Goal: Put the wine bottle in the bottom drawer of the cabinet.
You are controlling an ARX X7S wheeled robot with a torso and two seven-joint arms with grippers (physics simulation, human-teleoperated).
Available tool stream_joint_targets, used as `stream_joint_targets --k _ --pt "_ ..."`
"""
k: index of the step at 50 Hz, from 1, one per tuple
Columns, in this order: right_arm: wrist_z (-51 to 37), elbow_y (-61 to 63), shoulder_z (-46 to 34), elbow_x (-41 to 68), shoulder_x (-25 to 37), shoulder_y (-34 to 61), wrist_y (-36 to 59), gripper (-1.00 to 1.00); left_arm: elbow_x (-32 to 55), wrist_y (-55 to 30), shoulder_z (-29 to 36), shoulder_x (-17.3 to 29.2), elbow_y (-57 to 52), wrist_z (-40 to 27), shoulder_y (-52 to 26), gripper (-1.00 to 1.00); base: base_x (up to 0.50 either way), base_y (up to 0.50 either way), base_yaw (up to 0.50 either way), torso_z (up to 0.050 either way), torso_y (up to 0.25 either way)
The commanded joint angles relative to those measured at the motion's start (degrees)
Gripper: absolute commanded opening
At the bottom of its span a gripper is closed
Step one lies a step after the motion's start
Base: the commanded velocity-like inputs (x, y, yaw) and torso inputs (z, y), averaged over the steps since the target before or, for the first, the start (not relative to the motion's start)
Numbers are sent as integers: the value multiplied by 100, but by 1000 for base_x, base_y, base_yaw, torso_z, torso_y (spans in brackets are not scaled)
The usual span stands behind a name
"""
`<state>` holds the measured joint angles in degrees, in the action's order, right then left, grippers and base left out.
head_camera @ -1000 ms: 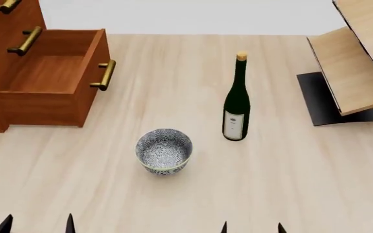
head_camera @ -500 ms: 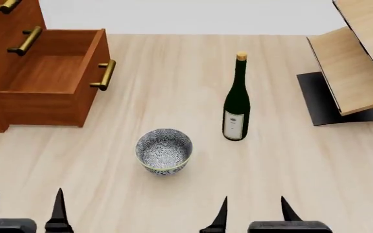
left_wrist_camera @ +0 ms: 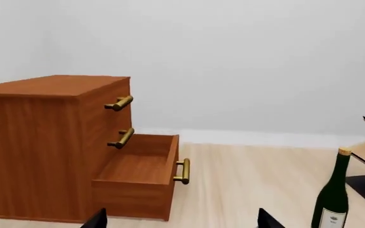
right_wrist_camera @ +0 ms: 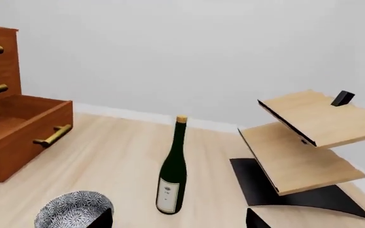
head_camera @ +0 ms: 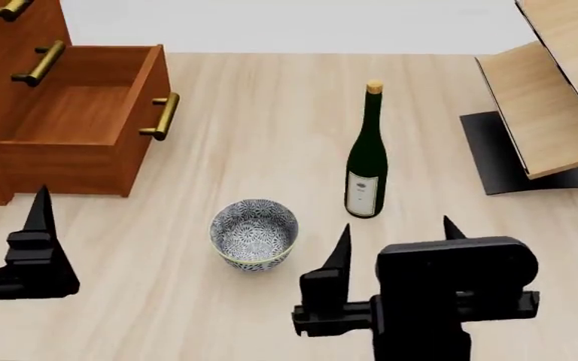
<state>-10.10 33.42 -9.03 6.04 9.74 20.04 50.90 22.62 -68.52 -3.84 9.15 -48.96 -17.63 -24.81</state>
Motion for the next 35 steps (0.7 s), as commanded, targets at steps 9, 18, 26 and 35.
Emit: stream_joint_targets --k 9,18,26,35 --pt "-212 355 -93 -32 -12 486 569 100 409 -1029 -261 -106 -437 -215 -707 100 0 0 0 0 0" --pt "-238 354 -99 -1 4 489 566 100 464 -1016 -264 -88 -429 -258 -705 100 0 0 0 0 0" --pt "-319 261 -124 -56 50 281 274 100 634 -1058 -675 10 -515 -122 -692 100 0 0 0 0 0" --pt "-338 419 -78 -43 163 229 377 100 441 -371 -1880 429 396 159 -771 100 0 0 0 0 0"
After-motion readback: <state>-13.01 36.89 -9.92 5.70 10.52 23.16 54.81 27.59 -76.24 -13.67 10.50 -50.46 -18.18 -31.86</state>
